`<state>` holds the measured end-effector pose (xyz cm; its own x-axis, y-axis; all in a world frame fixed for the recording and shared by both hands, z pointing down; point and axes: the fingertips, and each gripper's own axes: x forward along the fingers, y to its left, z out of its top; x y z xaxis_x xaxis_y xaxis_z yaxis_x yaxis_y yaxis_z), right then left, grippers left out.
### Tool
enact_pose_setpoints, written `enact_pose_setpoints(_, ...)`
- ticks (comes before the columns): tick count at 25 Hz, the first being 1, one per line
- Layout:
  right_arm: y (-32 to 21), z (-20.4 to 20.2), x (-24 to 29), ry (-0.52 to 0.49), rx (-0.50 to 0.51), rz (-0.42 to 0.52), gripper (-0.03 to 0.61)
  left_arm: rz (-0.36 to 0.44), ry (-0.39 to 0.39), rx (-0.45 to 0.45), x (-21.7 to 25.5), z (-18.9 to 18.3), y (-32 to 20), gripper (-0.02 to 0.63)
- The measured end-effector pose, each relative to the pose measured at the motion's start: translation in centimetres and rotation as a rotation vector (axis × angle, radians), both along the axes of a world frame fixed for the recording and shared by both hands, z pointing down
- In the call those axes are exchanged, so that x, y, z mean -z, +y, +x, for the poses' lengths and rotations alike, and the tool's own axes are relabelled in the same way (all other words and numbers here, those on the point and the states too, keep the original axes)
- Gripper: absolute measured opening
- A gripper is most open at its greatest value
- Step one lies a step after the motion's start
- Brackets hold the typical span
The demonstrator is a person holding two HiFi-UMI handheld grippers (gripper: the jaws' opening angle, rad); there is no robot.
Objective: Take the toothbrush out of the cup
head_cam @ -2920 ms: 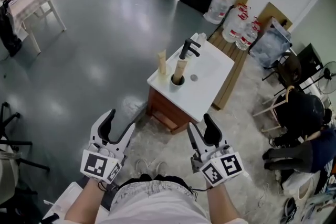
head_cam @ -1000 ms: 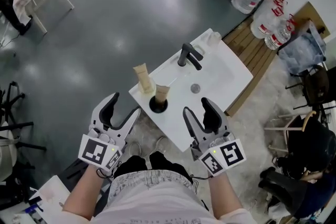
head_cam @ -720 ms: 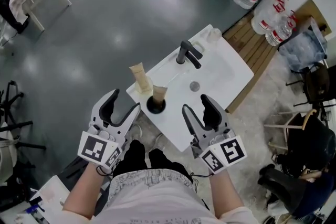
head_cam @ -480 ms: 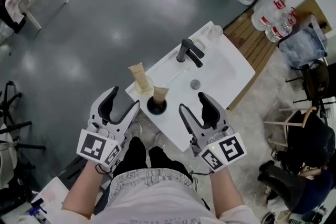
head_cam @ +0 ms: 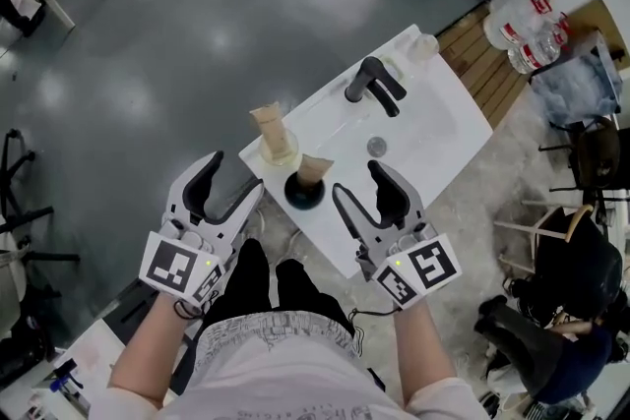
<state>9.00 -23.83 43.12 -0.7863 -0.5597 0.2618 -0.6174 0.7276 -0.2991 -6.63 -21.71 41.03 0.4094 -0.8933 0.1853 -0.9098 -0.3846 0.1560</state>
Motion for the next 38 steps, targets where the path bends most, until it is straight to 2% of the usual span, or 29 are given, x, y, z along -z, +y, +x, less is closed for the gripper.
enact_pose_setpoints(12, -0.5, -2.0, -3.8, 0.033, 0.107, -0.043, 0.275, -0.027, 0.007, 0.018, -2.1, -0.4, -0.2, 0.291)
enact_pose_setpoints(31, 0.0, -4.4, -7.6, 0.069, 0.185, -0.094, 0.273, -0.066, 0.021, 0.033, -4.6, -1.0, 0.2, 0.291)
enact_pose_setpoints(38, 0.3, -4.9, -8.6, 0.073, 0.214, -0.103, 0.237, -0.078, 0.030, 0.045, -5.3, -1.0, 1.0, 0.291)
